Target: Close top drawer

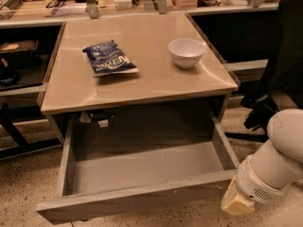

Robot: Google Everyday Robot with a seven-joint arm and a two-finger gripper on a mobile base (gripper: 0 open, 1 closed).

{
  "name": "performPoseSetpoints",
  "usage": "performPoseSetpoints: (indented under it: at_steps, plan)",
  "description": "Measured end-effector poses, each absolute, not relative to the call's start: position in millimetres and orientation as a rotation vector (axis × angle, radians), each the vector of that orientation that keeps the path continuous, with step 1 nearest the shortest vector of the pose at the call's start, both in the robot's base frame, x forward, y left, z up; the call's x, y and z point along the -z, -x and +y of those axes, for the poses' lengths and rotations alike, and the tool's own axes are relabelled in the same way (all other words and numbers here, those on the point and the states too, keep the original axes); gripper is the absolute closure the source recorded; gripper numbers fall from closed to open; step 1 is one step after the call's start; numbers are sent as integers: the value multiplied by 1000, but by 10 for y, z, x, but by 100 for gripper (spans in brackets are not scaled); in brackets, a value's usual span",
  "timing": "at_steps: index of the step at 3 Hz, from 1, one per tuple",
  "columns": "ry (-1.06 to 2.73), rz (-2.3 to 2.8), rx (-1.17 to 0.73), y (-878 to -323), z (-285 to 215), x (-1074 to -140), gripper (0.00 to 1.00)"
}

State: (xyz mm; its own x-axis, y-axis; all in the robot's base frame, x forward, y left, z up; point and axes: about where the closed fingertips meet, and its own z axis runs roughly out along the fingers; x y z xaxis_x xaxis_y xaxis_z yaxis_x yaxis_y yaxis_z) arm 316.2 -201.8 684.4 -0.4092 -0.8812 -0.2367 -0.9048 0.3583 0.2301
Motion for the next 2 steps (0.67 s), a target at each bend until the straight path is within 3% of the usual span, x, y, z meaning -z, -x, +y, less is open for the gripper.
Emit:
performPoseSetpoints:
  at_steps: [2]
  plan:
    - [1684, 2495, -471, -3437, -1897, -6594, 100]
